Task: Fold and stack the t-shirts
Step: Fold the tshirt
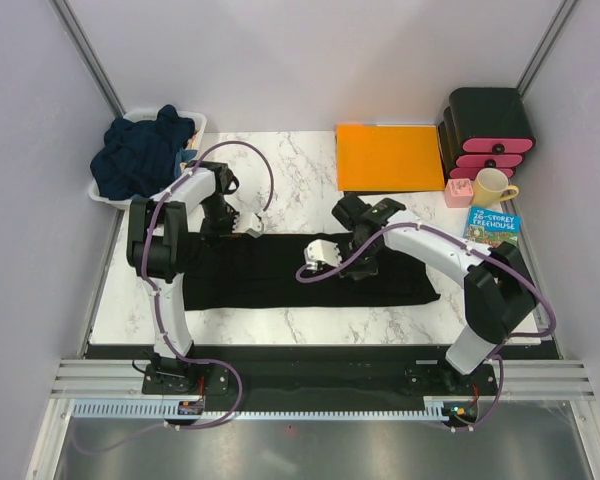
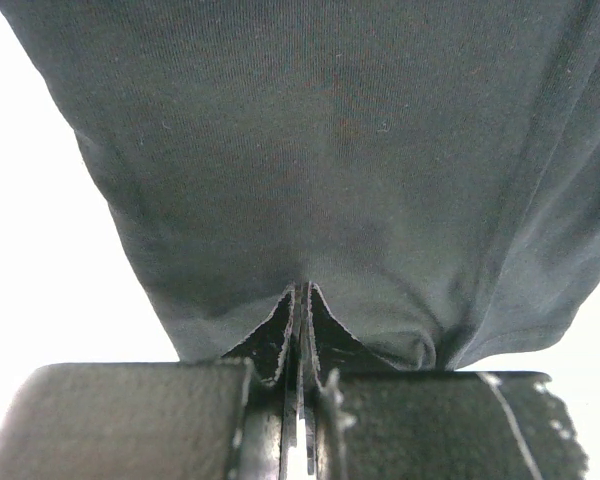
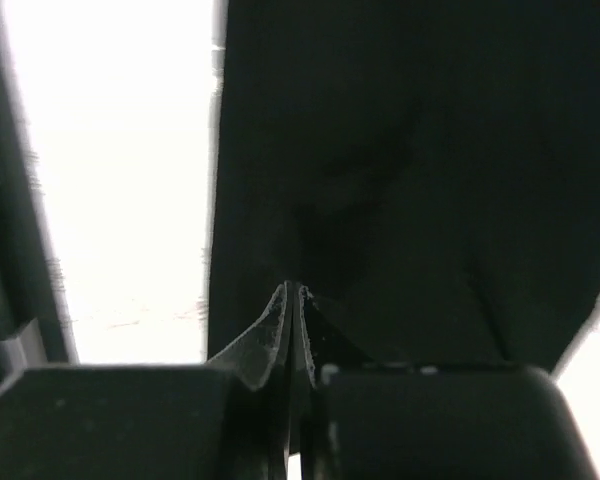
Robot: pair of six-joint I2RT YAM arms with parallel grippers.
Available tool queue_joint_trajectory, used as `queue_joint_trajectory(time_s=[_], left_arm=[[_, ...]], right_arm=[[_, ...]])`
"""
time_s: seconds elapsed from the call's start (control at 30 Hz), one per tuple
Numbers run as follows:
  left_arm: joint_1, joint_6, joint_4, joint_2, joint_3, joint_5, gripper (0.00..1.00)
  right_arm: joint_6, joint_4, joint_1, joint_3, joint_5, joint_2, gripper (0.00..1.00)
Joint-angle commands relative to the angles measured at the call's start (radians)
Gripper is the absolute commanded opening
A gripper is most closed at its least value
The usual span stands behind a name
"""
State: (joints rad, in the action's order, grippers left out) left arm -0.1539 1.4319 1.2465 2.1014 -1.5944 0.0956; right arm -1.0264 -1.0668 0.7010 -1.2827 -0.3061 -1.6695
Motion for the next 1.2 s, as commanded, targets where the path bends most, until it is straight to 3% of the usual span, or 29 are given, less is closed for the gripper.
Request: queue_joint_trajectory(time_s=[0.0, 0.2, 0.4, 0.7, 0.87, 1.17], left_arm=[[-0.001, 0.019, -0.002, 0.002, -0.033, 0.010, 0.02], [0.005, 0.010, -0.001, -0.014, -0.030, -0.002, 0.02], [0.016, 0.001, 0.002, -0.029, -0.019, -0.013, 0.02], [0.020, 0.007, 0.008, -0.021, -0.030, -0.017, 0.02], [0.019, 0.012, 0.007, 0.000, -0.044, -0.008, 0.02], [0.019, 0.025, 0.001, 0.019, -0.041, -0.004, 0.02]], right_arm=[[0.074, 0.249, -0.093, 0.055, 0.119, 0.025, 0.00], [0.055, 0.335, -0.204, 0.039, 0.093, -0.082, 0.00], [0.029, 0.315, -0.213, 0.066, 0.045, -0.118, 0.00], [0.008, 0.125, -0.189, 0.138, -0.030, 0.011, 0.00], [0.029, 0.125, -0.153, 0.244, -0.033, 0.076, 0.00], [0.094, 0.109, -0.087, 0.266, -0.022, 0.186, 0.00]])
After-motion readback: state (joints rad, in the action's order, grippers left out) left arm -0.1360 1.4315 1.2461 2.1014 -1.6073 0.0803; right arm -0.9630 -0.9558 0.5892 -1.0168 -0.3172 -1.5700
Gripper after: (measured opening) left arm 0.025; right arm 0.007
